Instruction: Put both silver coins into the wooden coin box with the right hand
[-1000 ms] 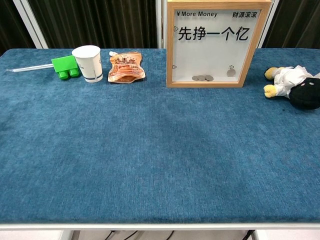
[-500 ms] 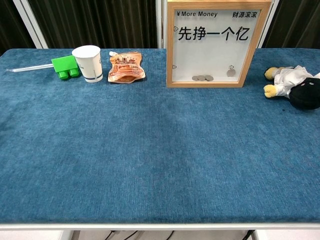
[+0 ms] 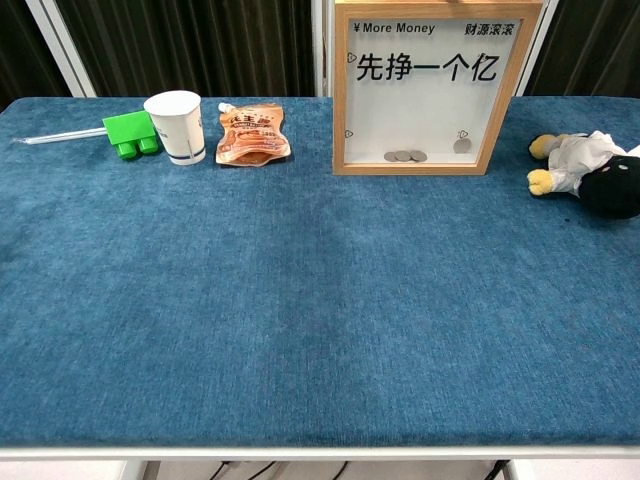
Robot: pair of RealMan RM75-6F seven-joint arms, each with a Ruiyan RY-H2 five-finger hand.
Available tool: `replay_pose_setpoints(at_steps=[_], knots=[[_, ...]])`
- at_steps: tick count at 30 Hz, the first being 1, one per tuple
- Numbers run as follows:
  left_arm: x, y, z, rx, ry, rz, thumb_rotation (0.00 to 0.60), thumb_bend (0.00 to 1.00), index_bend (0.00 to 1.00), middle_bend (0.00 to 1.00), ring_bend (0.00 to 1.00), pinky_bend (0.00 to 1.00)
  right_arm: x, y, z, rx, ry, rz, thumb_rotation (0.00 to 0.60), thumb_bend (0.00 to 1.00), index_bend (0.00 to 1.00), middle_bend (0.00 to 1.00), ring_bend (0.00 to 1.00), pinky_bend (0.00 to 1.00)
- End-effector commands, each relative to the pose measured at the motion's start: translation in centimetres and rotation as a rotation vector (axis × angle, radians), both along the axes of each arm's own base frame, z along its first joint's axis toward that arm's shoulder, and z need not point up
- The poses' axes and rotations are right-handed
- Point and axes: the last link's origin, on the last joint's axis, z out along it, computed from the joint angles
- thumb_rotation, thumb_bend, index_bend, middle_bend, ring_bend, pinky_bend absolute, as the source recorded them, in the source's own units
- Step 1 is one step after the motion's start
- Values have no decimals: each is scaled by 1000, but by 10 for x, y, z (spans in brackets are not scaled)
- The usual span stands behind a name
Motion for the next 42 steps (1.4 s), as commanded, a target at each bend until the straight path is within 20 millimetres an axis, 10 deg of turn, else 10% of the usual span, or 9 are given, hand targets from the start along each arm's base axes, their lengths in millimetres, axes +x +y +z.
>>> replay_pose_setpoints(at_steps=[1, 26, 36, 42], knots=[[-1, 0, 0, 0, -1, 2, 600, 28, 49, 8, 0, 0, -1, -1, -3, 2, 10, -4, 600, 433, 752, 73, 0, 0], [-3, 0, 2, 6, -3, 10, 600, 28, 49, 8, 0, 0, -6, -5, -17, 17, 28, -8, 600, 434, 729, 72, 0, 0], [-4, 0, 2, 5, -2, 16, 600, 27, 49, 8, 0, 0, -8, -6, -16, 32, 24, -3, 600, 411, 85, 2, 0, 0], [-2, 0, 3, 7, -1, 13, 600, 28, 49, 8, 0, 0, -8, -5, -13, 24, 2, 18, 600, 395, 0, 0, 0, 0]])
